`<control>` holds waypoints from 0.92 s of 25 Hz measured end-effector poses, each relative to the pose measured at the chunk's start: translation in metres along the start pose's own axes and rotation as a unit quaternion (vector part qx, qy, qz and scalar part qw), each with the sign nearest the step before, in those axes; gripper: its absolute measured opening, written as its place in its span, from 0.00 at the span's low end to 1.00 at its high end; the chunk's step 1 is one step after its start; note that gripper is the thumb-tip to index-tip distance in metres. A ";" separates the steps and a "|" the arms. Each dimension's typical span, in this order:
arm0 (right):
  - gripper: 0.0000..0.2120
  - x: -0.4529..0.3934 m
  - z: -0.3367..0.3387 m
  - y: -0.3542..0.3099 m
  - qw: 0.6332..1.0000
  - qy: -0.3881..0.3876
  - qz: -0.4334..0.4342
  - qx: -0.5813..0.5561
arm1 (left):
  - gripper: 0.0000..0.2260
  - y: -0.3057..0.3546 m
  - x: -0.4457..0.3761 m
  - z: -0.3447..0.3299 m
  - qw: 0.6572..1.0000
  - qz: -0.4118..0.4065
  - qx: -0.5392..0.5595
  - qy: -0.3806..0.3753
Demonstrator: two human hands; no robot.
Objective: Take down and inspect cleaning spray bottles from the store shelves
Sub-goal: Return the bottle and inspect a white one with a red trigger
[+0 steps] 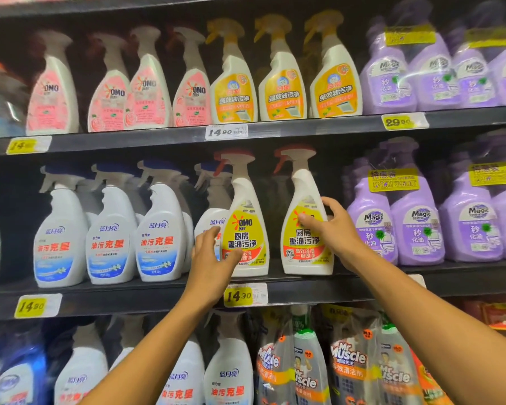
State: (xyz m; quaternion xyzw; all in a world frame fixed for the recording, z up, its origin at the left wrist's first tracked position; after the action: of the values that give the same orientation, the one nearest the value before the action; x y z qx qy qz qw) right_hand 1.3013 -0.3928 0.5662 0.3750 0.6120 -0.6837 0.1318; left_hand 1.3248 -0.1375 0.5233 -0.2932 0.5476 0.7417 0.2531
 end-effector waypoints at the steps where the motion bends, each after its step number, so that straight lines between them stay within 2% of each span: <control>1: 0.17 0.004 0.001 -0.002 1.000 0.005 0.000 -0.017 | 0.18 0.003 0.005 -0.001 0.999 0.010 0.024 -0.021; 4: 0.18 0.019 0.002 -0.010 0.999 0.011 -0.030 -0.042 | 0.11 0.005 0.022 -0.010 0.981 0.086 0.116 -0.128; 8: 0.20 0.054 -0.003 -0.008 0.994 -0.001 -0.082 -0.076 | 0.22 0.003 0.054 -0.028 0.945 0.172 0.194 -0.198; 11: 0.20 0.091 -0.014 0.001 0.989 -0.022 -0.091 -0.112 | 0.26 -0.004 0.091 -0.042 0.901 0.223 0.269 -0.258; 14: 0.23 0.130 -0.030 0.011 0.983 -0.051 -0.111 -0.140 | 0.21 -0.015 0.129 -0.043 0.869 0.236 0.337 -0.274; 17: 0.25 0.173 -0.043 0.023 0.980 -0.086 -0.139 -0.114 | 0.23 -0.032 0.166 -0.027 0.862 0.253 0.346 -0.269; 19: 0.18 0.199 -0.056 0.031 0.979 -0.093 -0.154 -0.092 | 0.21 -0.046 0.192 -0.010 0.860 0.255 0.348 -0.273; 21: 0.09 0.222 -0.070 0.033 0.981 -0.067 -0.165 -0.071 | 0.18 -0.058 0.222 0.012 0.853 0.266 0.355 -0.274; 23: 0.09 0.246 -0.090 0.033 0.978 -0.075 -0.182 -0.071 | 0.17 -0.068 0.252 0.036 0.845 0.280 0.359 -0.281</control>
State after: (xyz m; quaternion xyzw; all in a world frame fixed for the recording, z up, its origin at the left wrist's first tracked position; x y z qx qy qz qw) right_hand 1.1857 -0.2470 0.3791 0.1951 0.7052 -0.6773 0.0767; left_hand 1.1903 -0.0710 0.3066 0.2052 0.7398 0.5831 0.2654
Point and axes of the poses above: each hand's wrist, its own x-axis away from the middle knuckle, its own z-axis out of the back of the hand, y = z × x, the point moved 3 cm from there along -x, towards the middle knuckle, and after that the axes turned 1 degree about -x, right-handed, at the moved point
